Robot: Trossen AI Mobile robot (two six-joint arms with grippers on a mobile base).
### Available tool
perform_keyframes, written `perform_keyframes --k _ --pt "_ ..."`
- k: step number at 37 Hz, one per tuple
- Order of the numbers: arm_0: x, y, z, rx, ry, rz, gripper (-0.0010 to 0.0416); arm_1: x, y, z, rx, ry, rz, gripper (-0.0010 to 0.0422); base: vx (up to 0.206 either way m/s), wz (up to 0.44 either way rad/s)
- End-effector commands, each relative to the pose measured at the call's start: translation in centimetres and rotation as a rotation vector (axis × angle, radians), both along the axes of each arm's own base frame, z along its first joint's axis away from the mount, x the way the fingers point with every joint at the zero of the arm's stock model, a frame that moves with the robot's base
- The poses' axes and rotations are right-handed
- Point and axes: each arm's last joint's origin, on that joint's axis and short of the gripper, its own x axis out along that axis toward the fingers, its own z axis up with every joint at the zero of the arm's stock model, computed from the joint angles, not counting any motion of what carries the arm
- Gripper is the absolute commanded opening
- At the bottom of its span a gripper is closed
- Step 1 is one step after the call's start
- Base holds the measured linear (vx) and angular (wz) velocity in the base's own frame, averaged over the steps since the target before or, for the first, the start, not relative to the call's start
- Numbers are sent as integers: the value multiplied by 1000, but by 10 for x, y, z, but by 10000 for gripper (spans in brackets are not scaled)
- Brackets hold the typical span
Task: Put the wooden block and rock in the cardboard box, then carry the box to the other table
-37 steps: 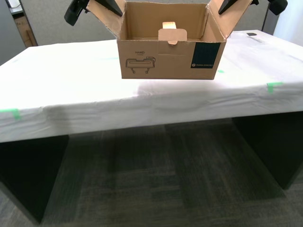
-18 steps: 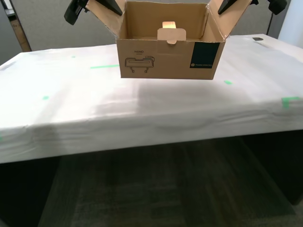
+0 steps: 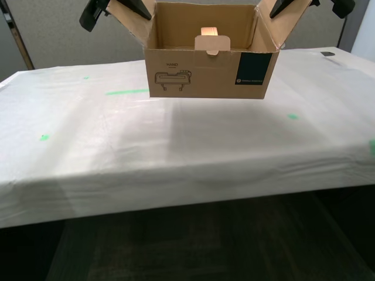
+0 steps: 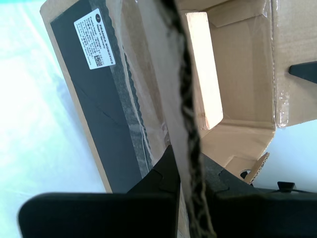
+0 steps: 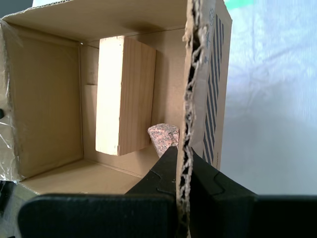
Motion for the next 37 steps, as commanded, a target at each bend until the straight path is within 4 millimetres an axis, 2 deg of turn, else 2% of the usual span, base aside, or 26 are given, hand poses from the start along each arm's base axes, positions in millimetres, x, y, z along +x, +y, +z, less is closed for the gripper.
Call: perform_keyframes --k 1,8,20,24,29,37 --pt "-1 2 1 18 9 18 -1 -2 -1 0 -9 15 -19 -1 171 69" --pt "-4 12 1 28 6 56 -1 -6 2 3 19 16 -3 -1 167 92" --pt "-8 25 1 35 16 81 -1 -28 11 28 53 -46 -35 -1 163 107" --pt "-8 26 1 35 17 85 -1 -36 15 24 60 -36 -39 -1 155 54" --pt "-8 26 1 28 15 78 -1 -42 18 8 88 -9 -21 -1 148 40" --pt "-8 26 1 24 14 76 -1 -39 19 -4 73 -15 29 -1 135 33"
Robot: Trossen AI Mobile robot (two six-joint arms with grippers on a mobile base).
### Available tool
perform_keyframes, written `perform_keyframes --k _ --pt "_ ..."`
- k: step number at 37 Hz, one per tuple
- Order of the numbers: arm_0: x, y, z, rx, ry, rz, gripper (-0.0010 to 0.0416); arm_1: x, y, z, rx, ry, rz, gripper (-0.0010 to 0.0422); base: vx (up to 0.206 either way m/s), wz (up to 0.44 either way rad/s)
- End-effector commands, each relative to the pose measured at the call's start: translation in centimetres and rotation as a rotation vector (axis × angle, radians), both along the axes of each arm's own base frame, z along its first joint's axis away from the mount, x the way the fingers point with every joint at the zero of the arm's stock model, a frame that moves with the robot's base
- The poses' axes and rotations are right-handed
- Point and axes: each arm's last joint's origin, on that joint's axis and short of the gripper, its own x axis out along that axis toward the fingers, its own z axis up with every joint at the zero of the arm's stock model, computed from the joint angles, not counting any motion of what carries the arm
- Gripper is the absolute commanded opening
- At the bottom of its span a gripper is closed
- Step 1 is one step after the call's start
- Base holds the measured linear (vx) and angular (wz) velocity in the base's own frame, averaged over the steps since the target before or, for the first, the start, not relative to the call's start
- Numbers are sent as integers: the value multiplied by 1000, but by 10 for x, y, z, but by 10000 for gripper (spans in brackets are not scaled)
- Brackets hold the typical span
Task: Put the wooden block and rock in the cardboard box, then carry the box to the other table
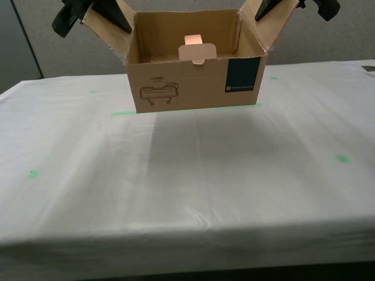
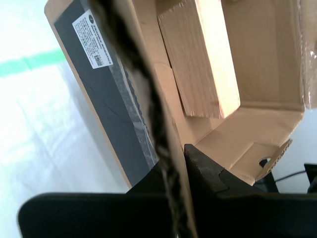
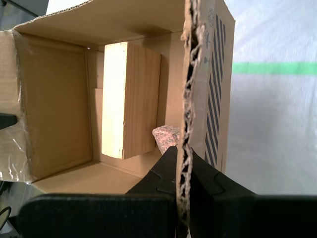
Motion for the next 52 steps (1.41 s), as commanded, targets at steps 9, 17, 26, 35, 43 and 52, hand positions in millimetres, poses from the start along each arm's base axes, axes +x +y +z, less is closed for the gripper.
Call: perform_keyframes --k 9,17,26,35,43,52 --pt "4 2 1 23 -41 13 -1 9 -3 -7 -62 -10 59 -1 55 18" --pt "16 6 -16 15 -14 12 -1 30 -11 -29 -80 66 65 -1 -13 -9" --pt "26 8 -24 -3 -54 8 -1 41 -11 -37 -80 27 71 -1 -5 -7" --pt "30 8 -18 -8 -91 -8 -1 45 -7 -34 -92 -5 83 -1 0 0" --pt "35 10 -29 -18 -67 -9 -1 48 -8 -42 -88 20 81 -1 0 0" --pt "47 14 -48 -26 -78 -11 -1 59 -12 -67 -72 53 78 -1 0 0"
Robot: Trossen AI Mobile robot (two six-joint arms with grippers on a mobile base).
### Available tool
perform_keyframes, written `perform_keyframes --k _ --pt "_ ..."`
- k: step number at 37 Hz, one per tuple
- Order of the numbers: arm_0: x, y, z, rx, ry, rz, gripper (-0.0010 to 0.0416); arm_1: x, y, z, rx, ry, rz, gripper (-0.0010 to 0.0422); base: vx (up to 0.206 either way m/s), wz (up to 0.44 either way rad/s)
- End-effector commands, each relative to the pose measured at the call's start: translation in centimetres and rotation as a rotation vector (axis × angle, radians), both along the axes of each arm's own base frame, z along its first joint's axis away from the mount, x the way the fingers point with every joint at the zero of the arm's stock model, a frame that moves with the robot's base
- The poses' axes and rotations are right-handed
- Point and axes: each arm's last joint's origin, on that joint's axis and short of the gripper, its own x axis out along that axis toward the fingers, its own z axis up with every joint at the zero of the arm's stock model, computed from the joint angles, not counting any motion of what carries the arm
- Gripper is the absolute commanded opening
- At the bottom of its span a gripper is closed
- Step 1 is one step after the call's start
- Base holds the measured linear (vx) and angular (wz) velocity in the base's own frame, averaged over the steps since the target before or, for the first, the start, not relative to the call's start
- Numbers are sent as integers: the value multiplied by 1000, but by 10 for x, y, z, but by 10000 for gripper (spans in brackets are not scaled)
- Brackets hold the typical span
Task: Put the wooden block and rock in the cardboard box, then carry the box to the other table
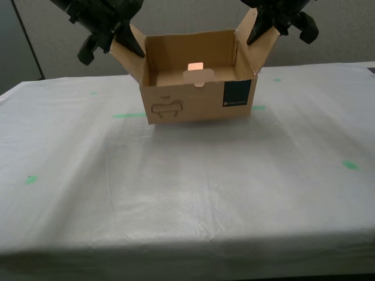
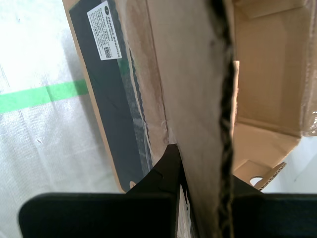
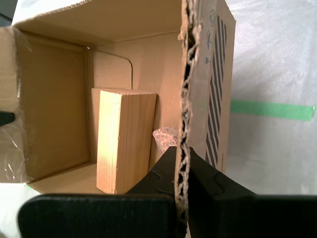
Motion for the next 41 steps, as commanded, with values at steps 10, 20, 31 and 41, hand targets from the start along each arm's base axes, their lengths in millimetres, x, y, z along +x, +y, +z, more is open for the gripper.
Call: perform_keyframes --k 10,20,31,41 --pt "17 7 -16 16 -8 13 -1 16 -7 -24 -29 24 -6 -1 0 0" --pt "24 9 -37 2 42 12 -1 22 -9 -22 -22 17 7 -1 0 0" --pt "25 9 -45 -6 71 -12 -1 23 -8 -22 8 22 38 -1 0 0" --pt "25 9 -44 -9 77 -14 -1 21 -8 -24 27 31 35 -1 0 0"
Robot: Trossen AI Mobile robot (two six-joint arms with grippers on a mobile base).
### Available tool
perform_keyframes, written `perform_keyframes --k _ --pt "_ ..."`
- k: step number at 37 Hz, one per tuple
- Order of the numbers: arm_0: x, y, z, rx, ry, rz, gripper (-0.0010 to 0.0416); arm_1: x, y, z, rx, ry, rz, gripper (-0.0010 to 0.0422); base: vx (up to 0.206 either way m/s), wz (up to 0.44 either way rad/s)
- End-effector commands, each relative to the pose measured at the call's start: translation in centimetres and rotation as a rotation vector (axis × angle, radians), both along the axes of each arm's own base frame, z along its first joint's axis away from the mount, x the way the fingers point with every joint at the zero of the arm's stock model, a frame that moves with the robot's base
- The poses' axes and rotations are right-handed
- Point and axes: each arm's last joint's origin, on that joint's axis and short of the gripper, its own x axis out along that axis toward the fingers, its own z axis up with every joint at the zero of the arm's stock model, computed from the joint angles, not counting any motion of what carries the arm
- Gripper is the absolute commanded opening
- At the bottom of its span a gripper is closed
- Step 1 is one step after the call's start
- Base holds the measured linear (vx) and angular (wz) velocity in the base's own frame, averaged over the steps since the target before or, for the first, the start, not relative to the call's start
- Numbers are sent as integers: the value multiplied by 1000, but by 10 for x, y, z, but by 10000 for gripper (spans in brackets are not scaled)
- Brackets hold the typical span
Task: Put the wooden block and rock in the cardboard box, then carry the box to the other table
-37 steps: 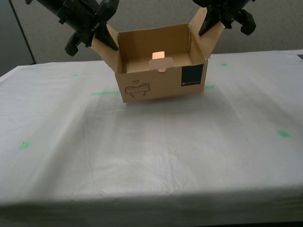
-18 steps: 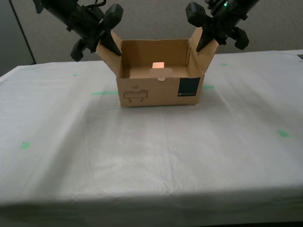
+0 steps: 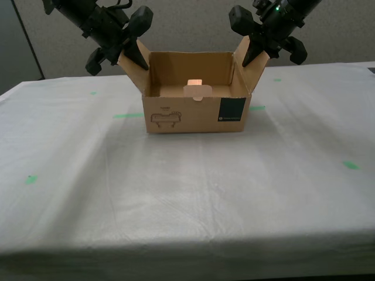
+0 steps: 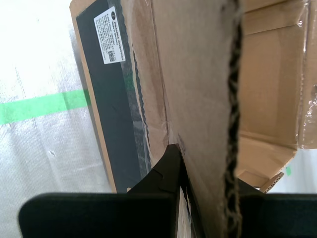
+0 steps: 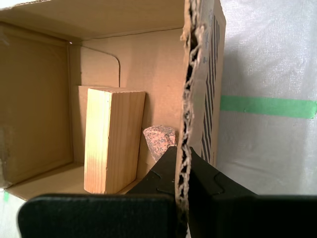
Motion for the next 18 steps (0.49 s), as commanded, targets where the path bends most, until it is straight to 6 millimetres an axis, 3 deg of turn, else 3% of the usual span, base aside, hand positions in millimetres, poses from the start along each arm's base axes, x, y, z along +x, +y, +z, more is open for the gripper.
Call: perform_keyframes --k 1,18 --pt "0 2 0 23 1 11 -1 -1 -2 0 -14 -1 -18 -1 0 0" --pt "0 2 1 24 -4 12 0 -4 0 -7 31 4 -8 0 0 0"
